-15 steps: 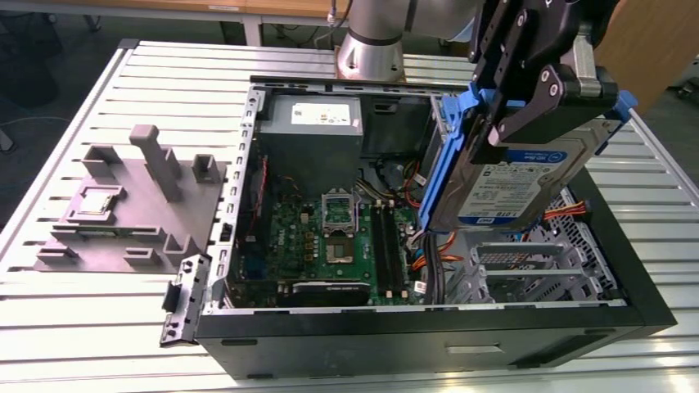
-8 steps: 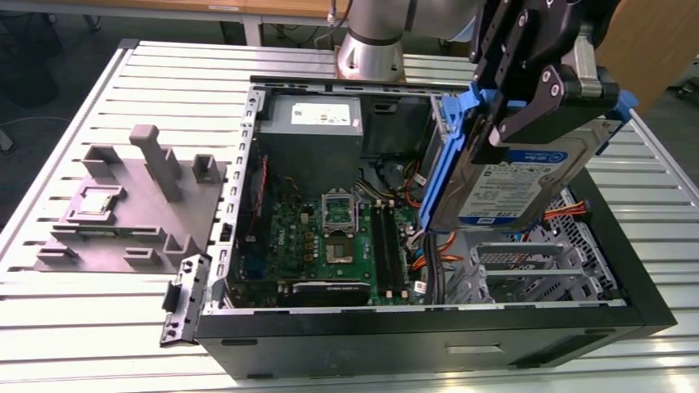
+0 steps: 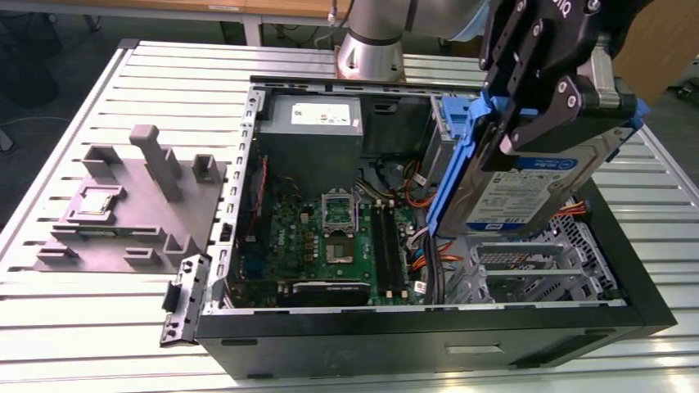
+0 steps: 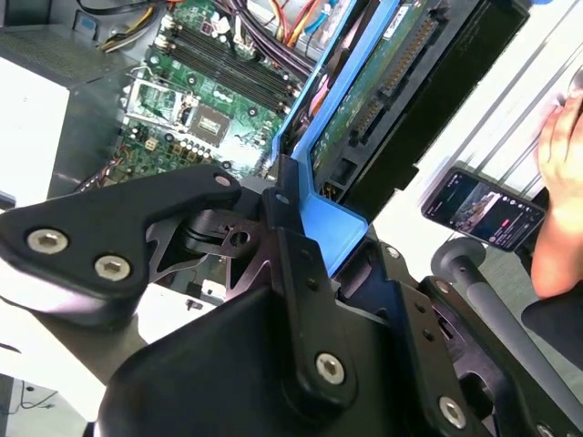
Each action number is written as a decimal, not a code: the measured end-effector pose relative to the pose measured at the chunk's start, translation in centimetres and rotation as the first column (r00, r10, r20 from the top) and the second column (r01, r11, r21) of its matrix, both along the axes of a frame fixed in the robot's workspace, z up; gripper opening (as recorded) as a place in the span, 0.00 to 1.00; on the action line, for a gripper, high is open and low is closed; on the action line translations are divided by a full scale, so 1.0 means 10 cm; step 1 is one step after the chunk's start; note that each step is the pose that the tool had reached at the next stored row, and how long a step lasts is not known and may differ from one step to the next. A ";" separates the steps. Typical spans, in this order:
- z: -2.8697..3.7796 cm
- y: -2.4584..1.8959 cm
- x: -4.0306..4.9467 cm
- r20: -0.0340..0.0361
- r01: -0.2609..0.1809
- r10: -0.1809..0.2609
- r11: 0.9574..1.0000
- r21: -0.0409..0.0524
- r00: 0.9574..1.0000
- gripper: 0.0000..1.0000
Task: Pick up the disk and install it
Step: 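Insert the disk into the insertion slot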
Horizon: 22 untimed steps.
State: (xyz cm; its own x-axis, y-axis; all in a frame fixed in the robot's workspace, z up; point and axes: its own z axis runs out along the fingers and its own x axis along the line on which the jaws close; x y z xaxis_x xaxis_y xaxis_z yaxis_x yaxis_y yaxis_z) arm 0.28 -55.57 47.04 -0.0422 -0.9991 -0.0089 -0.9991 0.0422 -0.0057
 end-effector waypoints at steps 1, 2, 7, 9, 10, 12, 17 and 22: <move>-0.005 -0.013 0.006 0.000 0.000 0.000 1.000 0.000 1.000 0.37; -0.011 -0.022 0.016 0.000 0.000 0.000 1.000 0.000 1.000 0.37; -0.042 -0.040 0.134 0.000 0.000 0.000 1.000 0.000 1.000 0.37; -0.055 -0.046 0.184 0.000 0.000 0.000 1.000 0.000 1.000 0.37; -0.061 -0.048 0.207 0.000 0.000 0.000 1.000 0.000 1.000 0.37; -0.074 -0.050 0.251 0.000 0.000 0.000 1.000 0.000 1.000 0.37; -0.111 -0.056 0.367 -0.001 0.000 0.000 1.000 0.000 1.000 0.37; -0.151 -0.062 0.472 -0.001 0.000 0.000 1.000 0.000 1.000 0.37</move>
State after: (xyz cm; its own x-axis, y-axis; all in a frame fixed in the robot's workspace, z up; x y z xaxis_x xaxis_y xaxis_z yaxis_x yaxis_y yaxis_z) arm 5.01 -56.19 45.53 -0.0421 -0.9991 -0.0088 -0.9991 0.0421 -0.0045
